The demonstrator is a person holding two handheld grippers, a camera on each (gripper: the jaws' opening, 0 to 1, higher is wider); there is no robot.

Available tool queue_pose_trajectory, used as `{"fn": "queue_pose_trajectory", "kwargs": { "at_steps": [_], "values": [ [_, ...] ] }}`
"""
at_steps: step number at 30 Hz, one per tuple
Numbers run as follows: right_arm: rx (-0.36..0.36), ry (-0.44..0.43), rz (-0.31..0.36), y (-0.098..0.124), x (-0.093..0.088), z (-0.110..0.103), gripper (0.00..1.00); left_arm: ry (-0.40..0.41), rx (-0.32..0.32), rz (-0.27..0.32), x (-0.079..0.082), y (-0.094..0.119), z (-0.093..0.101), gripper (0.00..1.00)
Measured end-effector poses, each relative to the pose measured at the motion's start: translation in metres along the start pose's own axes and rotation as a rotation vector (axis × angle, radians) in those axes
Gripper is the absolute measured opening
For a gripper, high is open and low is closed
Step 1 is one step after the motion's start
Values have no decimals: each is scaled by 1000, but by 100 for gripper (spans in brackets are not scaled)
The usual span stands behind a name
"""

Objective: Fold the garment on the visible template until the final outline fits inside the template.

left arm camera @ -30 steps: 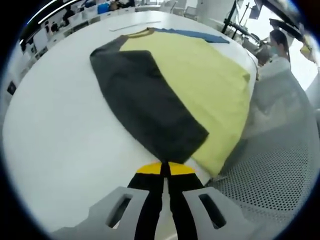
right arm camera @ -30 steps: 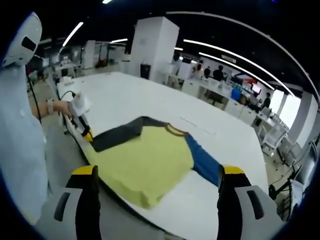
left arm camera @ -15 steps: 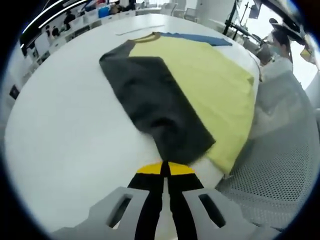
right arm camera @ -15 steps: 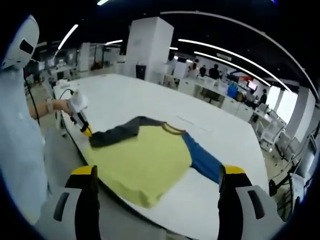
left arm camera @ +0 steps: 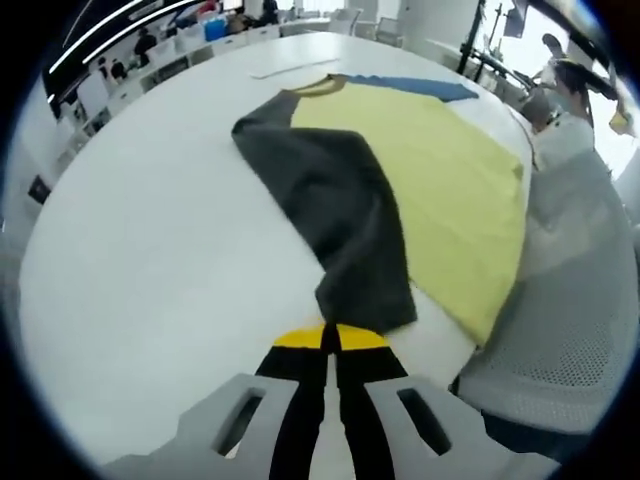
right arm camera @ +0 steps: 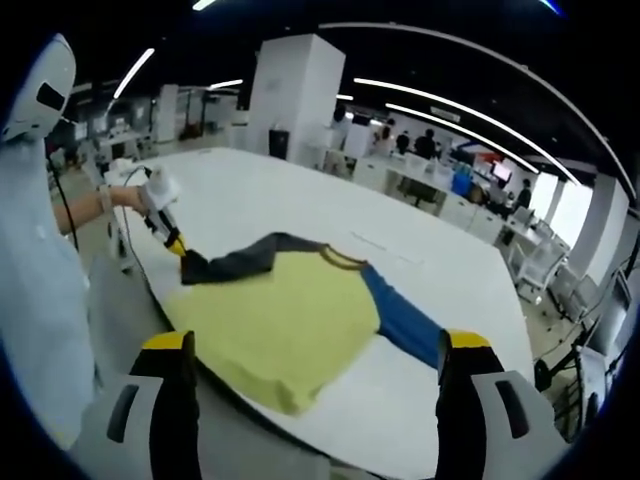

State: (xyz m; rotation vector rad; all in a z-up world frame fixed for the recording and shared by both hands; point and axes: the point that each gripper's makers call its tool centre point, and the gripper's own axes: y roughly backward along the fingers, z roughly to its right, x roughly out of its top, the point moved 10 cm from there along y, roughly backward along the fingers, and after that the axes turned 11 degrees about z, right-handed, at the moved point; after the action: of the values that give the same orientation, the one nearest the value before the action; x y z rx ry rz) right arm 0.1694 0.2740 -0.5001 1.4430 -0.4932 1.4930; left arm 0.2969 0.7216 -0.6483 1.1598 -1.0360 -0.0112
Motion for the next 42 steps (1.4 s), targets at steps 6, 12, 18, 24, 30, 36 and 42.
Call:
{"fn": "queue_pose_trajectory", "kwargs": {
  "at_steps": [6,12,18,24,30,36,42],
  "values": [
    [3,0,3,-1,0,-1,100,10,16,-6,-1,3,-17,0],
    [0,2,7,0,1,0,100,17,48,-32,-6,9,-31,0],
    [2,6,2,0,1,1,100,35,71,-52,-13,13,-45,0],
    [3,11,7,-1,3,1,100,82,98,-45,-22,16,-58,0],
    [3,13,13,-1,4,1,100,89,124,-61,-25,17,-71,0],
    [0,13,14,1,5,2,100,89,144,-77,-25,14,-82,0],
    [-12,15,10,3,5,2,100,68,160,-94,-24,15,-90,0]
  ]
}}
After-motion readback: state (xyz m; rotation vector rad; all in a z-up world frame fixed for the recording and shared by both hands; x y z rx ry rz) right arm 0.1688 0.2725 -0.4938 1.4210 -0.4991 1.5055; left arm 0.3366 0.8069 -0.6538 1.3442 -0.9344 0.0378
